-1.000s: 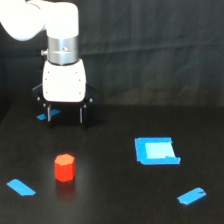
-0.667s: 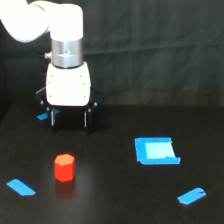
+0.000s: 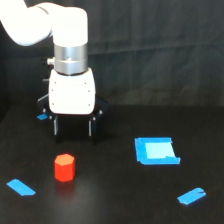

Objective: Pick up the red object from the table

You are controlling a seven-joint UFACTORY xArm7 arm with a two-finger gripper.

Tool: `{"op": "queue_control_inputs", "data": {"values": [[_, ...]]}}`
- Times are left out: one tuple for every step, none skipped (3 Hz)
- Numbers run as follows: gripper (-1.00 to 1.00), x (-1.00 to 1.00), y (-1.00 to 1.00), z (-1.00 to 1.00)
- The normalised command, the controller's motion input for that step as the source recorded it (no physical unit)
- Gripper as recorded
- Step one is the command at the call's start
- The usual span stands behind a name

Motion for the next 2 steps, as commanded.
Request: {"op": "queue_control_inputs", "data": {"values": [[0.99,0.24,-0.82,0.20],[0.96,0.19,-0.86,0.11]]}}
